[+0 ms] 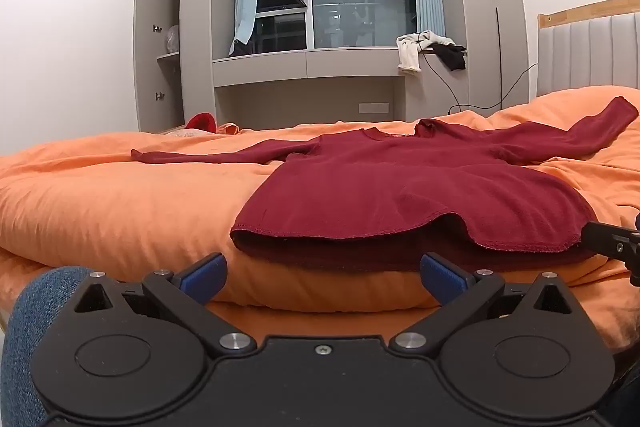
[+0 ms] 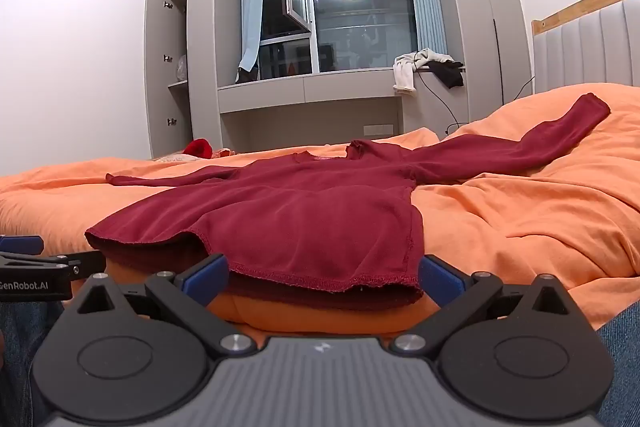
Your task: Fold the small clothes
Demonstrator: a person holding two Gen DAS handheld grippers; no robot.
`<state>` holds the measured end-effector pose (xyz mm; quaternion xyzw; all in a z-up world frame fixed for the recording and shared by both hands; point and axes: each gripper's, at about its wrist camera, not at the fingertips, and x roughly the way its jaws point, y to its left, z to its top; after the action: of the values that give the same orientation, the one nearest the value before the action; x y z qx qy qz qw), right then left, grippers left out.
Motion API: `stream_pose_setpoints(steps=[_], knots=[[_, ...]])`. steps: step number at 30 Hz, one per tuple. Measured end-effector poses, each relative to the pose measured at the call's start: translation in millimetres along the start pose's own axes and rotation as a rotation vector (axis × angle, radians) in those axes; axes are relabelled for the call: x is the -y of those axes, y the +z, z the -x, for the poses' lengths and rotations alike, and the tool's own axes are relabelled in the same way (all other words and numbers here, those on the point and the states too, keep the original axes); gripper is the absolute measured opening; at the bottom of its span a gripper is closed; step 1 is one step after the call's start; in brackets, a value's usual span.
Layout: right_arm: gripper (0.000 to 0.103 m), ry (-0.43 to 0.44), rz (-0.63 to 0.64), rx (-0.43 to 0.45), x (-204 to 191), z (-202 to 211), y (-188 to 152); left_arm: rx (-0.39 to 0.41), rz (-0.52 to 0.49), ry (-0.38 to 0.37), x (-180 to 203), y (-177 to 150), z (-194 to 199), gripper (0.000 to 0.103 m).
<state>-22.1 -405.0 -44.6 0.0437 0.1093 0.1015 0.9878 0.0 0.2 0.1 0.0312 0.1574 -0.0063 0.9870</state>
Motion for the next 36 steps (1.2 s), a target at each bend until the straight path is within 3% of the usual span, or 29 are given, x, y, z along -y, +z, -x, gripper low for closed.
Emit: stream_pose_setpoints(steps=[36], knots=[[0.103, 0.001, -0.001, -0.002, -0.3, -0.8, -0.6, 0.003, -0.012, 0.004, 0.3, -0.3, 0.0, 0.103]])
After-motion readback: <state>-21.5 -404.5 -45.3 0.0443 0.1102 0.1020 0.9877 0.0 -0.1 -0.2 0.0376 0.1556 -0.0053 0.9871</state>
